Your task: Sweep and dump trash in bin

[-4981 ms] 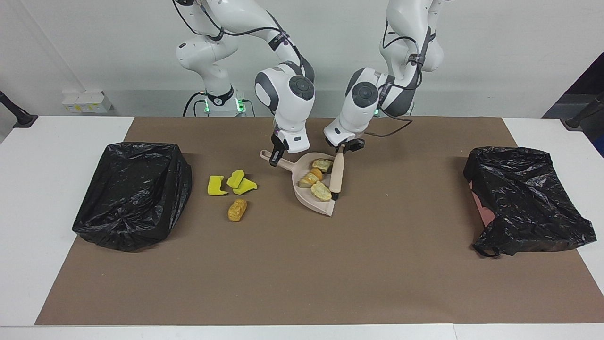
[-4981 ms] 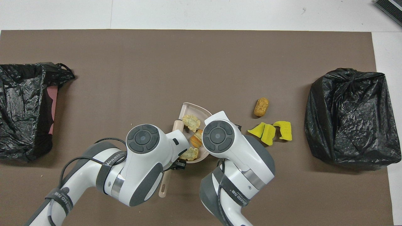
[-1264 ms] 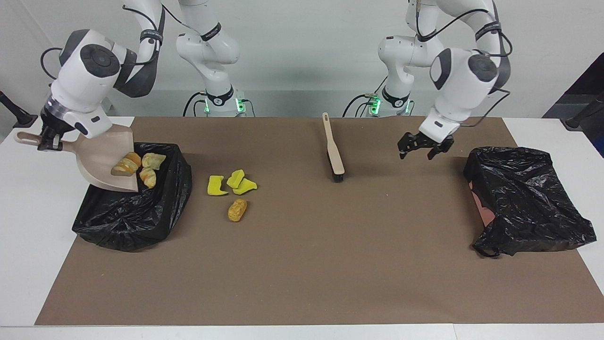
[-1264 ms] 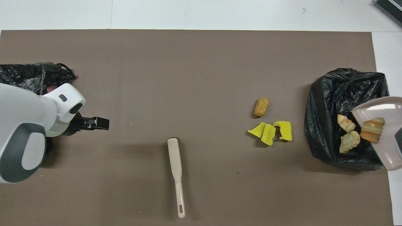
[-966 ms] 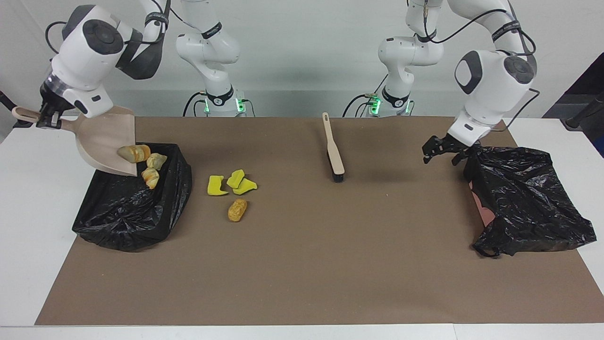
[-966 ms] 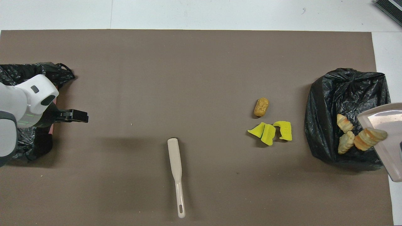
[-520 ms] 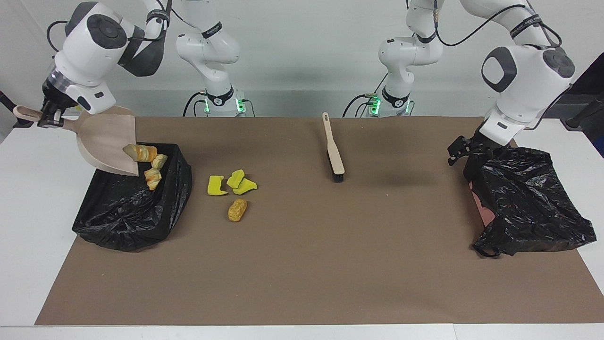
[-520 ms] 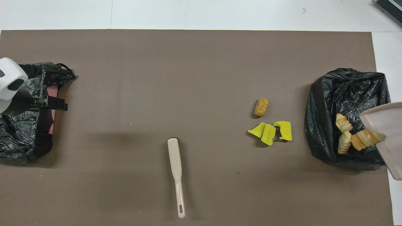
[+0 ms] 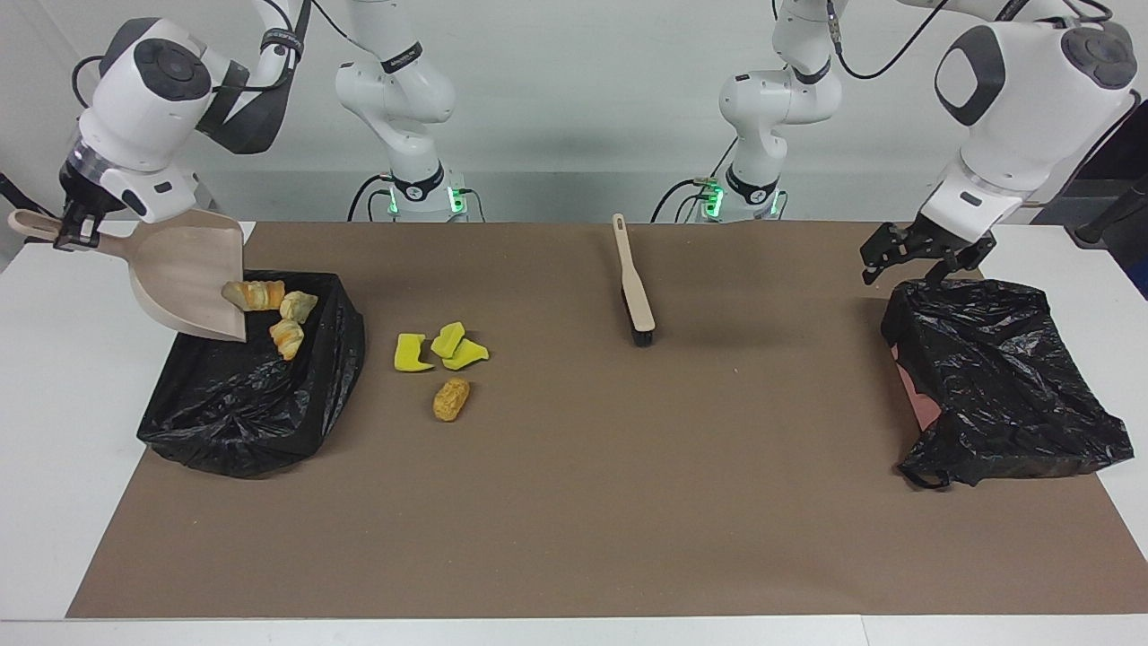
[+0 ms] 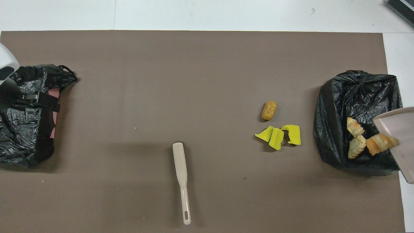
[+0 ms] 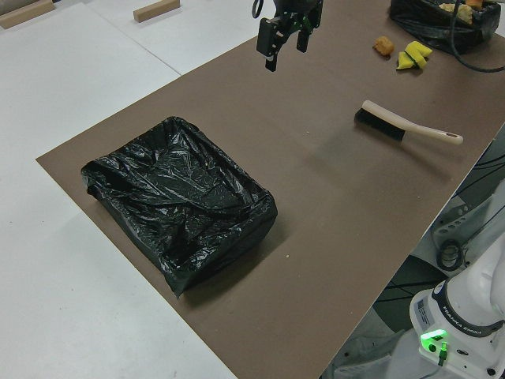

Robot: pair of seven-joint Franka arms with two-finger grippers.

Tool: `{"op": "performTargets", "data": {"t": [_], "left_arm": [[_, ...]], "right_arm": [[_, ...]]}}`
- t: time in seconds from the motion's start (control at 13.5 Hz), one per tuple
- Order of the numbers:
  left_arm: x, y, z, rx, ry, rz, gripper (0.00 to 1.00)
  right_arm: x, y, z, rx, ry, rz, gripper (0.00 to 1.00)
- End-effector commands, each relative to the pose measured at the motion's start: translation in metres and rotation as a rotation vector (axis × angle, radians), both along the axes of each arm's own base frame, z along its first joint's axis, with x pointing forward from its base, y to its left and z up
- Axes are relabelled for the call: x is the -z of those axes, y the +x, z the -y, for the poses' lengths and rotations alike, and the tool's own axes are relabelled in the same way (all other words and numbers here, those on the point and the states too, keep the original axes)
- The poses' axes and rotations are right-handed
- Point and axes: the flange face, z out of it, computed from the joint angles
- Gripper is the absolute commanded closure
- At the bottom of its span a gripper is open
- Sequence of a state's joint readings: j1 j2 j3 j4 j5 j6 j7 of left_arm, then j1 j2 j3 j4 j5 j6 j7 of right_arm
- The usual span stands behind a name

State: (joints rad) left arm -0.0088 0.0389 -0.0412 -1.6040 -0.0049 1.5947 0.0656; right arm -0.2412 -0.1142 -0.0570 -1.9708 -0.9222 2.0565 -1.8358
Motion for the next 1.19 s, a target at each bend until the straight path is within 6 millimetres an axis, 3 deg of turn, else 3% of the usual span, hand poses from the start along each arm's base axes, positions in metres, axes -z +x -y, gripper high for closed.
{"op": "performTargets", "data": {"t": [0.0,0.07,0.3,0.45,0.74,1.12], "left_arm": [[-0.012,0.001,0.009,0.019,0.024,-0.012,0.00],[-0.004,-0.003,0.006,0.018,0.023,-0.030,0.00],[-0.005,-0.007,0.007,0.018,0.025,-0.027,0.00],[-0.005,-0.009,0.007,0.016,0.026,-0.035,0.00],[-0.005,-0.007,0.010,0.000,0.014,-0.022,0.00],[-0.006,-0.003,0.014,0.008,0.004,-0.011,0.00]], "right_arm": [[0.002,-0.004,0.014,-0.038,0.007,0.015,1.00],[0.001,-0.004,0.019,-0.048,0.001,0.023,1.00],[-0.006,0.009,0.025,-0.079,-0.025,0.030,1.00],[-0.027,0.024,0.021,-0.092,-0.060,0.050,1.00],[-0.055,0.033,-0.038,0.018,-0.003,0.165,1.00],[-0.038,0.034,-0.094,0.287,0.250,0.338,1.00]]}}
